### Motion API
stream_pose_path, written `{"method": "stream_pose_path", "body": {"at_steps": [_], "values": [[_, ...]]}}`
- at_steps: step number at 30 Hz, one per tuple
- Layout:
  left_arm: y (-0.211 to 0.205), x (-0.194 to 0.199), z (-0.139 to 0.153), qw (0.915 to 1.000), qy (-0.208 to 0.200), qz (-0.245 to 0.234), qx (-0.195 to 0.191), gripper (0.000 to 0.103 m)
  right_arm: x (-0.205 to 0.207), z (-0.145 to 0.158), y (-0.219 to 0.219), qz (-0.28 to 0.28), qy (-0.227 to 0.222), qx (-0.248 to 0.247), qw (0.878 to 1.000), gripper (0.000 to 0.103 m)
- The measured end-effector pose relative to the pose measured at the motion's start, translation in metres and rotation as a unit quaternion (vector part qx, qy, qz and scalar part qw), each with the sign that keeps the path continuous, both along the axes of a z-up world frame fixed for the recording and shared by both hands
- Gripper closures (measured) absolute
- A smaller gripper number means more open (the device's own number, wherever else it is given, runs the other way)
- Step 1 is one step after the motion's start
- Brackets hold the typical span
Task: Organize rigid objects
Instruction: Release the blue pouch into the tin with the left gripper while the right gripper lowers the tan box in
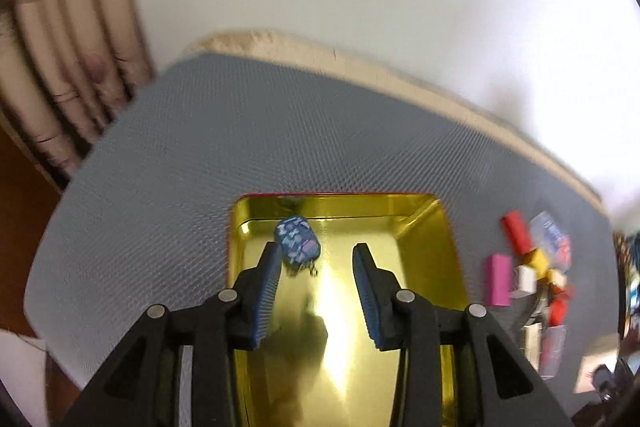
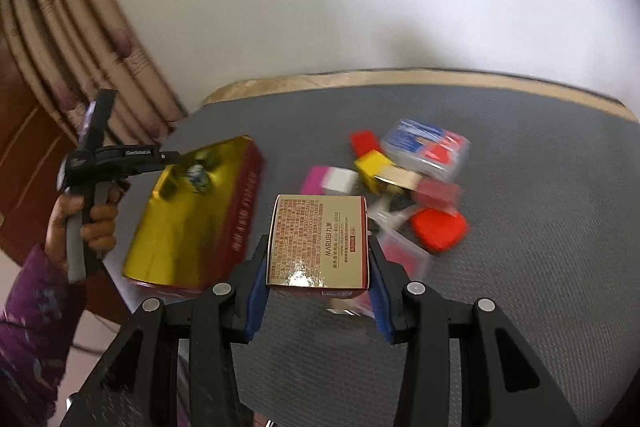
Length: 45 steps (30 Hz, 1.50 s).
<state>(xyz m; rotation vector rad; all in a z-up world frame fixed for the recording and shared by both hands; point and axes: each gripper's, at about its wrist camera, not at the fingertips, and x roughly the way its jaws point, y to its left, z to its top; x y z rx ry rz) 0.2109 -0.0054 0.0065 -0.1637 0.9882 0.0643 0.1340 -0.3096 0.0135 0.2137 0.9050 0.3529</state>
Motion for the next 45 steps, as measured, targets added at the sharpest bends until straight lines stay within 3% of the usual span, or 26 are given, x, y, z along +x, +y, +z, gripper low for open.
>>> {"method": "stream_pose_path", "body": {"at_steps": [3, 8, 14, 17, 21, 30, 45], "values": [[-0.003, -0.049, 0.014, 0.9996, -0.017, 0.022, 0.002, 0.061, 0.013, 0.012, 0.029, 0.038, -0.008, 0.019, 0.999, 0.063], [-0.005, -0.12, 0.005, 0.9985, 0.007, 0.048, -0.024, 0.061, 0.04, 0.02, 0.094, 0.118, -0.014, 0.023, 0.993, 0.062], [0.005, -0.169, -0.03, 0.9942, 0.014, 0.104, 0.02, 0.061, 0.083, -0.006, 0.158, 0.154, 0.03, 0.003, 0.988, 0.062], [0.011, -0.172, -0.032, 0.9932, 0.002, 0.115, 0.018, 0.06, 0.101, -0.022, 0.177, 0.149, 0.049, -0.011, 0.987, 0.062], [0.01, -0.169, -0.027, 0.9924, -0.015, 0.113, 0.046, 0.061, 0.122, -0.037, 0.199, 0.148, 0.061, -0.042, 0.986, 0.062], [0.009, -0.157, -0.036, 0.994, 0.001, 0.098, 0.049, 0.061, 0.169, -0.064, 0.221, 0.139, 0.1, -0.088, 0.981, 0.062], [0.005, -0.159, -0.037, 0.9945, 0.002, 0.085, 0.061, 0.06, 0.185, -0.081, 0.237, 0.129, 0.11, -0.101, 0.98, 0.059]]}}
